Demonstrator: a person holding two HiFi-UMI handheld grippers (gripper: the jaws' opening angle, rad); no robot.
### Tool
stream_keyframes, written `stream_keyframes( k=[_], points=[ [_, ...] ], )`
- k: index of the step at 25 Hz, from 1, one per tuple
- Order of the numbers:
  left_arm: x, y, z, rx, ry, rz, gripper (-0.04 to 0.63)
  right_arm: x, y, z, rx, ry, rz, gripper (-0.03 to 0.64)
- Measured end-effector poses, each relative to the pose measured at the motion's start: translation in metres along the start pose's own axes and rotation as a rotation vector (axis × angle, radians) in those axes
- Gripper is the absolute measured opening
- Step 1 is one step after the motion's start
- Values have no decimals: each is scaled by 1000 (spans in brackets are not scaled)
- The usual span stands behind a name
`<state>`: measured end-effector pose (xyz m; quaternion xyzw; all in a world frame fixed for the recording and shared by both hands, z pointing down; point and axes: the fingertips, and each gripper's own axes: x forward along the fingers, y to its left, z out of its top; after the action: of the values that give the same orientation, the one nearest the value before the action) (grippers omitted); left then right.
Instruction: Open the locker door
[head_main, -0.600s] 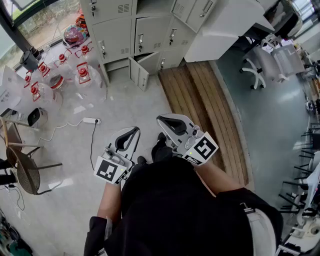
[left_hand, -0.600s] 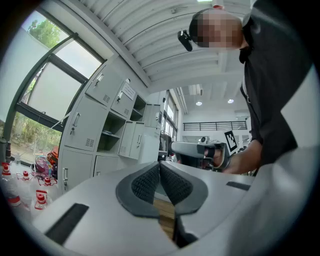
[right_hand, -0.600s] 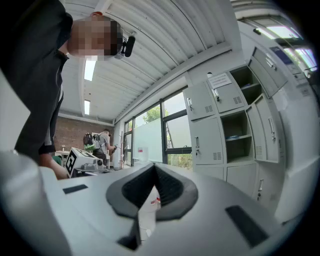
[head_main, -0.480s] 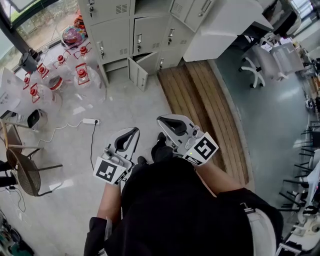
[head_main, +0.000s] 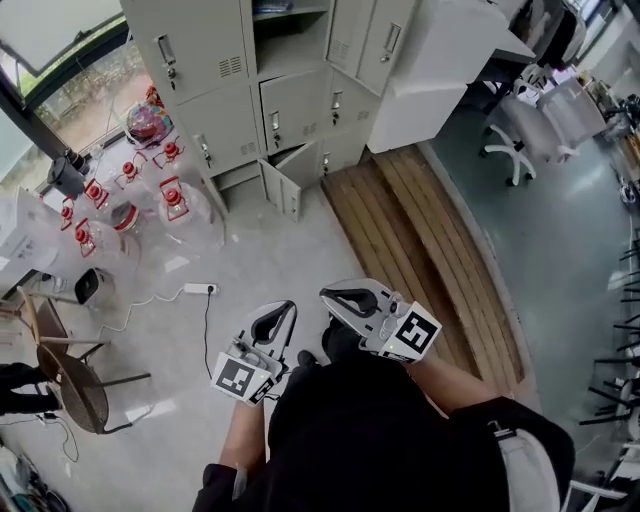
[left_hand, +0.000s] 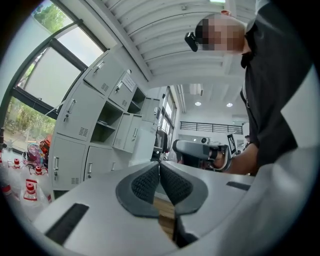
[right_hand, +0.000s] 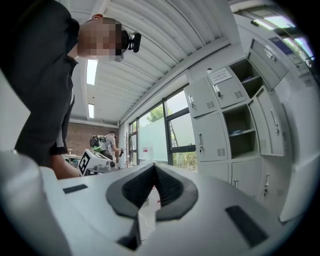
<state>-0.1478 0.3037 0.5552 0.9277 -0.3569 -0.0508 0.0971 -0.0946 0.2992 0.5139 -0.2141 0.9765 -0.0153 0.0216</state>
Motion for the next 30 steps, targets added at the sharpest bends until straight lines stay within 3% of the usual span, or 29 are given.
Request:
stream_keyframes(
  k=[9,19,23,30],
  points=[
    [52,19,17,47,42,-37,18,9,-44,4,39,-76,102,12],
    [170,39,64,112,56,-68,18,-2,-148,22,13,-96,170,12],
    [210,51,78,94,37,-47,18,-13,-185,27,32,-94,196,12],
    [251,67,61,65,75,-32,18,-23,-229,13,60,-90,214,12]
  ],
)
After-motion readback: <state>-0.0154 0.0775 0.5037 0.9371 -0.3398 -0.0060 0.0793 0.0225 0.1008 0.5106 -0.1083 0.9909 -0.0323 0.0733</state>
